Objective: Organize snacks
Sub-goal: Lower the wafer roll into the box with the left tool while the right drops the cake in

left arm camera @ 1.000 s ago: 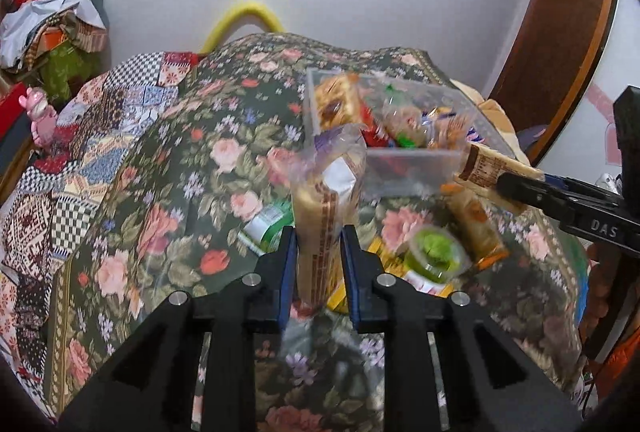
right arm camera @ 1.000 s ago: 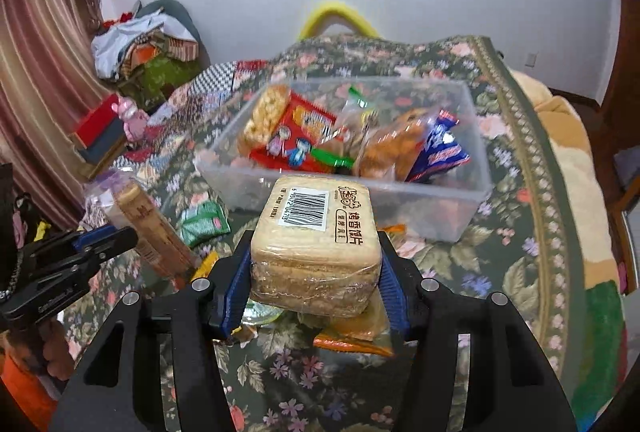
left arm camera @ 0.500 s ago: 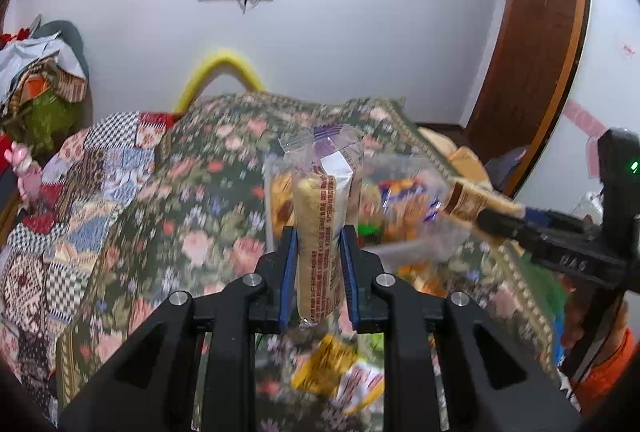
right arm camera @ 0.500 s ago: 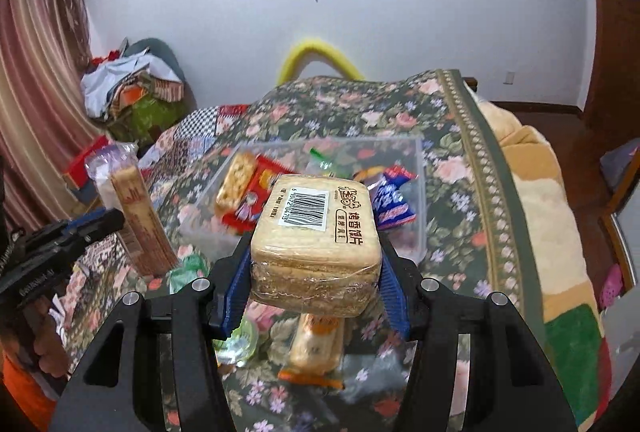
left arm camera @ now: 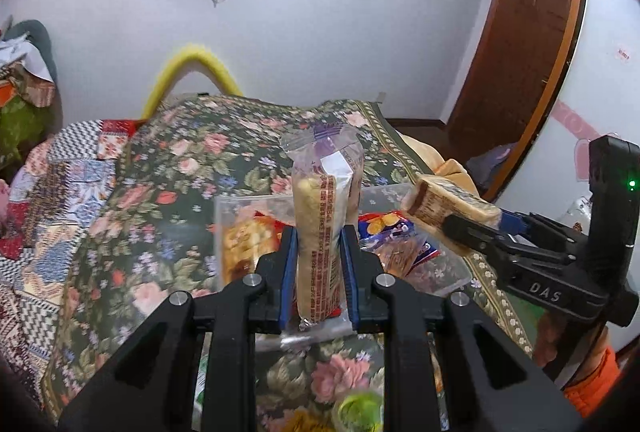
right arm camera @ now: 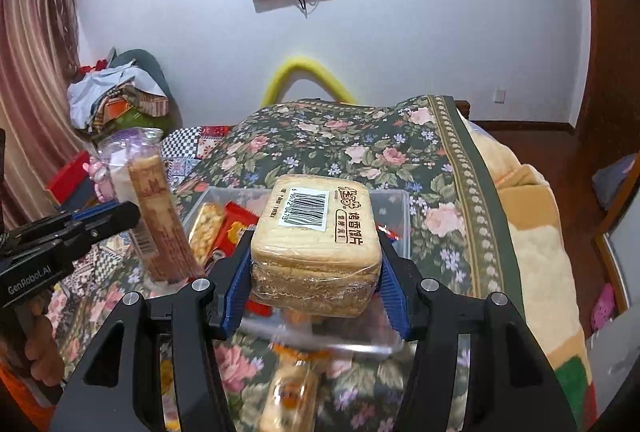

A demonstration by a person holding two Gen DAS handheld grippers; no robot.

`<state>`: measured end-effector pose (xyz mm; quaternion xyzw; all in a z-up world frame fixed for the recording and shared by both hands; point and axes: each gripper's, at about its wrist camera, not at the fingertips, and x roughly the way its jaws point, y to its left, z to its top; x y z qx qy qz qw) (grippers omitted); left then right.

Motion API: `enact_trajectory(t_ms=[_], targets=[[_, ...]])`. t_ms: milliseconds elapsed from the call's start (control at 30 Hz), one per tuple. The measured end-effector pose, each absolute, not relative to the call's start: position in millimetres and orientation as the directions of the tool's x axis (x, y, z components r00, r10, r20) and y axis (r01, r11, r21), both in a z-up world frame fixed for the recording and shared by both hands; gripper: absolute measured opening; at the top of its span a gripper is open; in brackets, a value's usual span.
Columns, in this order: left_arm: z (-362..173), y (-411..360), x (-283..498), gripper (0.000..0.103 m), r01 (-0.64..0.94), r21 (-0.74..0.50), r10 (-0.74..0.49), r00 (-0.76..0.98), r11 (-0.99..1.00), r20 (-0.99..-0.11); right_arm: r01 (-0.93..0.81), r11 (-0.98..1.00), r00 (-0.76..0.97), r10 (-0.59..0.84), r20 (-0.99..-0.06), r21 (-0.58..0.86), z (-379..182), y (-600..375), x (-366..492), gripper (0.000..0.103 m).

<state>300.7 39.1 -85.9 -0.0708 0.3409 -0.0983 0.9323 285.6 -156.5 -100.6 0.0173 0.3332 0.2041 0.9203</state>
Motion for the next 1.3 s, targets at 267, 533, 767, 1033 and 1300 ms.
enact_trajectory(t_ms=[267, 533, 767, 1033, 1300], targets=[[-120, 33, 348, 0.021, 0.130, -0.221, -0.248, 0.686, 0.967, -0.684, -0.367, 0.920, 0.666, 0.365, -0.651, 0.140, -124, -140, 318, 0.053], [-144, 33, 371, 0.019, 0.103, -0.199, -0.217, 0.663, 0.975, -0.717, -0.378, 0.922, 0.646, 0.329, -0.689, 0.085, -139, -130, 328, 0.053], [-138, 45, 358, 0.019, 0.092, -0.197, -0.207, 0.671, 0.976, -0.712, -0.381, 0.923, 0.663, 0.307, -0.682, 0.046, -131, -129, 319, 0.054], [-109, 61, 315, 0.043, 0.093, -0.154, -0.174, 0.705, 0.984, -0.688, -0.394, 0.917, 0.684, 0.334, -0.648, 0.057, -103, -138, 289, 0.058], [-103, 88, 268, 0.062, 0.045, -0.086, -0.092, 0.711, 0.995, -0.698, -0.414, 0.907, 0.673, 0.357, -0.648, 0.069, -97, -148, 251, 0.066]])
